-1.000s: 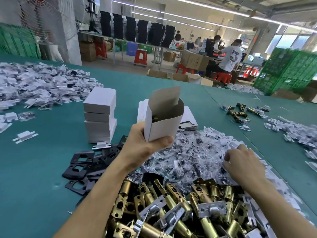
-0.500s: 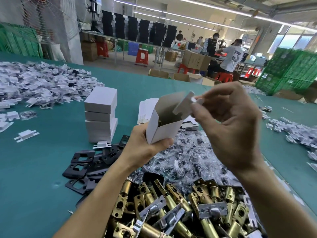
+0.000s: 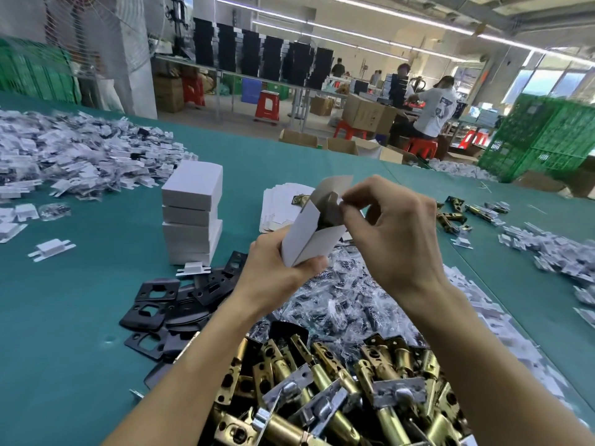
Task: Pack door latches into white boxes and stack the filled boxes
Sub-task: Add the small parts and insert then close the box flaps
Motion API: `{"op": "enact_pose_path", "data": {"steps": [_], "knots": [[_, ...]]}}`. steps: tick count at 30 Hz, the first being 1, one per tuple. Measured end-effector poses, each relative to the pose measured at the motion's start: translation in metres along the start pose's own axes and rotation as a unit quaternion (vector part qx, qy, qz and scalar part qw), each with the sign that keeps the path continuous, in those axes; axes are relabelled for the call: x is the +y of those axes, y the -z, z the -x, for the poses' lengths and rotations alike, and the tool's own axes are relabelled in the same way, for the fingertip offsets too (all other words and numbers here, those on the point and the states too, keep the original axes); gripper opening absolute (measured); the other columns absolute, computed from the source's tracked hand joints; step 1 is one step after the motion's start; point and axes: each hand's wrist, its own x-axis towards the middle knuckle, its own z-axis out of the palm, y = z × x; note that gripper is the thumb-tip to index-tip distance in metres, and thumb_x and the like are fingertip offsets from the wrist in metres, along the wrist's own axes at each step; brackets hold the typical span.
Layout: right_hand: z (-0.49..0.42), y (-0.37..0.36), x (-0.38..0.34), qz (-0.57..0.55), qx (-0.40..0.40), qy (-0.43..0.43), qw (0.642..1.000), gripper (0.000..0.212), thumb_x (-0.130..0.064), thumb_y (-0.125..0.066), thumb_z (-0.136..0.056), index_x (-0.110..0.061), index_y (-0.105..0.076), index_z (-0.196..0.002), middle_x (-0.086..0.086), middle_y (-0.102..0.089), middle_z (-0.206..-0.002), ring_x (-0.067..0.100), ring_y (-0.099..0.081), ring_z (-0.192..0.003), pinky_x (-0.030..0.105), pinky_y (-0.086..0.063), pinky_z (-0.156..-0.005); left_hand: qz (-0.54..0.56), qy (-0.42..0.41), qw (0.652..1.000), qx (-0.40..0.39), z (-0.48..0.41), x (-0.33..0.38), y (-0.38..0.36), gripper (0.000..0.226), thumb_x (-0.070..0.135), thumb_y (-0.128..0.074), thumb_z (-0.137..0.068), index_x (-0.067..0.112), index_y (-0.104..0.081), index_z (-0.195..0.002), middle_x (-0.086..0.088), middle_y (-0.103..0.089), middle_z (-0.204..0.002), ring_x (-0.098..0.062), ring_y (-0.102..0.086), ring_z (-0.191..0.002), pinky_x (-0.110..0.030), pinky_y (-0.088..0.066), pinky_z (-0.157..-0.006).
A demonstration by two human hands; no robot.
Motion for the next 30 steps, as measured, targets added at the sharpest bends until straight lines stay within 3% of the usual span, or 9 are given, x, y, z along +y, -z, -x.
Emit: {"op": "enact_pose_path", "data": {"steps": [3, 8, 11, 16, 20, 23, 26, 28, 30], "knots": [[-0.001, 0.001, -0.001, -0.006, -0.007, -0.007, 1.0, 0.006, -0.011, -0.068, -0.087, -0.014, -0.073, -0.087, -0.002, -0.073, -0.08, 0.019, -0.063, -0.068, 0.043, -0.051, -0.062, -0.015, -0.003, 1.0, 0.0, -0.001, -0.001, 0.0, 0.019, 0.034, -0.079, -0.07, 0.032, -0.069, -0.087, 0.012, -0.063, -0.074, -0.013, -0.058, -0.067, -0.036, -0.053, -0.059], [-0.005, 0.006, -0.004, 0.015, -0.052, -0.054, 0.997, 0.016, -0.014, -0.068, -0.089, -0.016, -0.077, -0.101, -0.002, -0.076, -0.088, 0.014, -0.069, -0.077, 0.039, -0.056, -0.077, -0.017, -0.018, 1.0, 0.014, 0.0, -0.002, -0.002, 0.019, 0.033, -0.079, -0.072, 0.026, -0.069, -0.086, 0.0, -0.064, -0.08, -0.026, -0.06, -0.074, -0.049, -0.053, -0.062], [-0.007, 0.012, -0.008, 0.02, -0.092, -0.062, 0.994, 0.017, -0.02, -0.065, -0.09, -0.024, -0.079, -0.098, -0.005, -0.076, -0.089, 0.013, -0.064, -0.079, 0.038, -0.054, -0.074, -0.009, -0.037, 0.999, 0.026, 0.002, -0.001, -0.003, 0.024, 0.031, -0.078, -0.072, 0.017, -0.07, -0.09, -0.008, -0.065, -0.081, -0.029, -0.06, -0.072, -0.049, -0.052, -0.06], [-0.004, 0.019, -0.019, 0.114, -0.138, -0.017, 0.984, 0.025, -0.039, -0.049, -0.098, -0.03, -0.071, -0.099, -0.007, -0.042, -0.088, 0.013, -0.041, -0.084, 0.031, -0.034, -0.056, 0.049, -0.066, 0.996, 0.034, 0.005, 0.005, -0.005, 0.009, 0.019, -0.075, -0.077, 0.017, -0.066, -0.078, 0.011, -0.059, -0.065, -0.005, -0.051, -0.055, -0.02, -0.042, -0.05], [-0.004, 0.018, -0.018, 0.109, -0.221, -0.041, 0.968, 0.038, -0.055, -0.032, -0.095, -0.034, -0.063, -0.102, -0.01, -0.038, -0.088, 0.014, -0.044, -0.084, 0.032, -0.035, -0.061, 0.043, -0.054, 0.997, 0.04, 0.002, 0.006, -0.001, 0.011, 0.02, -0.075, -0.078, 0.027, -0.067, -0.078, 0.012, -0.059, -0.065, -0.009, -0.052, -0.056, -0.026, -0.044, -0.05], [0.001, 0.011, -0.009, 0.015, -0.145, -0.041, 0.988, 0.033, -0.05, -0.039, -0.097, -0.041, -0.061, -0.12, -0.013, -0.045, -0.086, 0.006, -0.05, -0.079, 0.032, -0.042, -0.067, 0.021, -0.014, 0.996, 0.084, -0.003, 0.004, 0.007, 0.013, 0.02, -0.082, -0.08, 0.025, -0.071, -0.085, 0.011, -0.066, -0.069, -0.006, -0.061, -0.06, -0.027, -0.053, -0.051], [0.006, -0.005, 0.003, -0.053, -0.063, -0.074, 0.994, 0.019, -0.032, -0.053, -0.099, -0.026, -0.068, -0.109, -0.009, -0.058, -0.08, 0.005, -0.053, -0.069, 0.032, -0.044, -0.065, 0.035, 0.014, 0.987, 0.155, -0.008, 0.003, 0.024, 0.022, 0.021, -0.084, -0.08, 0.036, -0.067, -0.081, 0.021, -0.07, -0.076, 0.004, -0.067, -0.073, -0.016, -0.055, -0.055], [0.01, -0.019, 0.011, -0.046, -0.132, -0.117, 0.983, 0.016, -0.027, -0.055, -0.099, -0.02, -0.07, -0.102, -0.005, -0.067, -0.082, 0.012, -0.06, -0.068, 0.04, -0.053, -0.067, 0.041, 0.019, 0.979, 0.198, -0.012, 0.006, 0.039, 0.023, 0.023, -0.085, -0.078, 0.037, -0.067, -0.08, 0.025, -0.071, -0.077, 0.007, -0.067, -0.075, -0.011, -0.052, -0.057], [0.015, -0.034, 0.013, -0.004, -0.318, -0.125, 0.94, 0.019, -0.029, -0.055, -0.099, -0.02, -0.068, -0.109, -0.002, -0.071, -0.096, 0.014, -0.066, -0.075, 0.043, -0.057, -0.076, 0.018, 0.018, 0.972, 0.235, -0.014, 0.01, 0.053, 0.021, 0.026, -0.086, -0.074, 0.038, -0.068, -0.076, 0.028, -0.071, -0.076, 0.007, -0.068, -0.072, -0.011, -0.052, -0.058]]}}
